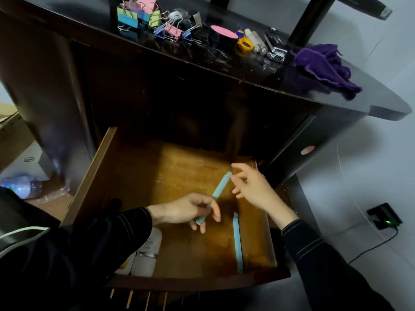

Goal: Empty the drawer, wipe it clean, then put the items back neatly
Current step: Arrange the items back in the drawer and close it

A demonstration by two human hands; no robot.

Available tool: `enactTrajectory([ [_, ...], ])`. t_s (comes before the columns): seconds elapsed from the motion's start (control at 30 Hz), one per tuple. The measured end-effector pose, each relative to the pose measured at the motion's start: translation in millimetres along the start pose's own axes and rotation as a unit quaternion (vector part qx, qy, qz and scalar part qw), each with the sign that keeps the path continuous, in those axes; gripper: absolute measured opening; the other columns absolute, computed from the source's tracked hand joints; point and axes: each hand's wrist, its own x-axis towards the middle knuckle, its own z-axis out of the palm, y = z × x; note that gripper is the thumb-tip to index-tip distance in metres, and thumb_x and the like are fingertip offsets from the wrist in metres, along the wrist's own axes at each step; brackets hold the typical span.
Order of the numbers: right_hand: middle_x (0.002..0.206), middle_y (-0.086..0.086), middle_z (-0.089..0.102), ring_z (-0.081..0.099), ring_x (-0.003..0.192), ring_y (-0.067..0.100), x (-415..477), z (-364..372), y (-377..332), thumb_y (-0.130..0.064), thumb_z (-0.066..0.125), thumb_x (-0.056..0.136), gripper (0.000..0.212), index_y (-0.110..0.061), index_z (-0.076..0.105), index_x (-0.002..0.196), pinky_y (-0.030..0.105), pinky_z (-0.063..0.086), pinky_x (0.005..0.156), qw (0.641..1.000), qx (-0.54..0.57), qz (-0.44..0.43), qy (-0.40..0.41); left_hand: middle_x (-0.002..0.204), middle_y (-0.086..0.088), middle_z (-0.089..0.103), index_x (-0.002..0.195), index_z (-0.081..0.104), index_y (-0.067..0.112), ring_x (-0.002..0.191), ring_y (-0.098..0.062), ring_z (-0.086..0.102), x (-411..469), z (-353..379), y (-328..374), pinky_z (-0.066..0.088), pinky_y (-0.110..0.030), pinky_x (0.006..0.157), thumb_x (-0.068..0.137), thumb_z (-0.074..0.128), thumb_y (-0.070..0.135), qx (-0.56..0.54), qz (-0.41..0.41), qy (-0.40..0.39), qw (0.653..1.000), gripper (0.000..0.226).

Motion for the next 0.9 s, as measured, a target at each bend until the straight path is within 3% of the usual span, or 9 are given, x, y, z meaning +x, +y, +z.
enactTrajectory([
  [0.1,0.106,0.007,0.071,0.075,0.081,0.017,9,-15,-2,-0.017,0.060,0.100,0.033,-0.014,0.059,0.133,0.029,0.063,0.071,0.995,0.087,-0.014,-0.044,0.131,-0.005,0.064,0.107,0.064,0.018,0.079,-0.020,0.071,-1,4,2,0.055,-0.021,0.061,0.107,0.040,0.012,0.010,0.020,-0.031,0.999,0.025],
  [0.2,0.093,0.009,0.074,0.075,0.082,0.018,15,-20,-3,-0.012,0.064,0.098,0.017,-0.010,0.072,0.112,0.033,0.063,0.075,0.993,0.086,-0.026,-0.078,0.133,-0.011,0.058,0.113,0.065,0.018,0.092,-0.019,0.072,-3,5,1,0.059,-0.023,0.070,0.106,0.043,0.015,0.014,0.010,-0.039,0.999,0.023],
  [0.33,0.090,0.005,0.073,0.074,0.079,0.014,23,-14,3,-0.014,0.065,0.097,0.013,-0.011,0.073,0.106,0.027,0.062,0.071,0.995,-0.008,-0.020,-0.098,0.112,0.009,0.058,0.125,0.064,0.023,0.101,-0.014,0.062,-2,6,-1,0.058,-0.032,0.085,0.102,0.054,0.021,0.086,-0.010,-0.027,0.996,0.026],
  [0.47,0.090,-0.002,0.072,0.071,0.078,0.010,29,2,6,-0.017,0.066,0.097,0.010,-0.017,0.074,0.102,0.023,0.061,0.069,0.976,-0.141,-0.025,-0.165,0.116,-0.005,0.063,0.130,0.062,0.020,0.099,-0.021,0.061,-1,4,-3,0.055,-0.039,0.091,0.100,0.057,0.017,0.115,-0.039,-0.027,0.992,0.030],
  [0.57,0.087,-0.005,0.072,0.070,0.077,0.009,31,17,7,-0.020,0.067,0.096,0.007,-0.019,0.074,0.098,0.025,0.061,0.069,0.956,-0.199,-0.036,-0.215,0.110,-0.014,0.065,0.131,0.061,0.020,0.093,-0.017,0.061,-1,7,-8,0.055,-0.045,0.093,0.100,0.057,0.019,0.129,-0.059,-0.044,0.989,0.031],
  [0.73,0.087,-0.008,0.066,0.067,0.084,0.014,27,30,17,-0.017,0.077,0.088,0.010,-0.020,0.073,0.096,0.037,0.060,0.080,0.917,-0.293,-0.034,-0.266,0.126,-0.017,0.063,0.129,0.062,0.021,0.110,-0.032,0.063,1,12,-15,0.054,-0.050,0.094,0.098,0.057,0.021,0.143,-0.081,-0.056,0.985,0.031],
  [0.83,0.088,-0.008,0.059,0.064,0.081,0.019,20,36,23,-0.014,0.075,0.088,0.011,-0.020,0.070,0.095,0.033,0.057,0.071,0.898,-0.338,-0.055,-0.276,0.127,-0.015,0.063,0.130,0.062,0.019,0.110,-0.024,0.063,2,15,-17,0.056,-0.042,0.095,0.098,0.056,0.019,0.143,-0.100,-0.071,0.982,0.033],
  [0.9,0.090,-0.005,0.055,0.062,0.080,0.019,18,38,26,-0.011,0.073,0.089,0.012,-0.018,0.068,0.097,0.030,0.051,0.066,0.889,-0.362,-0.076,-0.270,0.121,-0.007,0.067,0.135,0.059,0.017,0.098,-0.014,0.063,4,20,-17,0.056,-0.028,0.082,0.097,0.056,0.016,0.147,-0.104,-0.083,0.980,0.038],
])
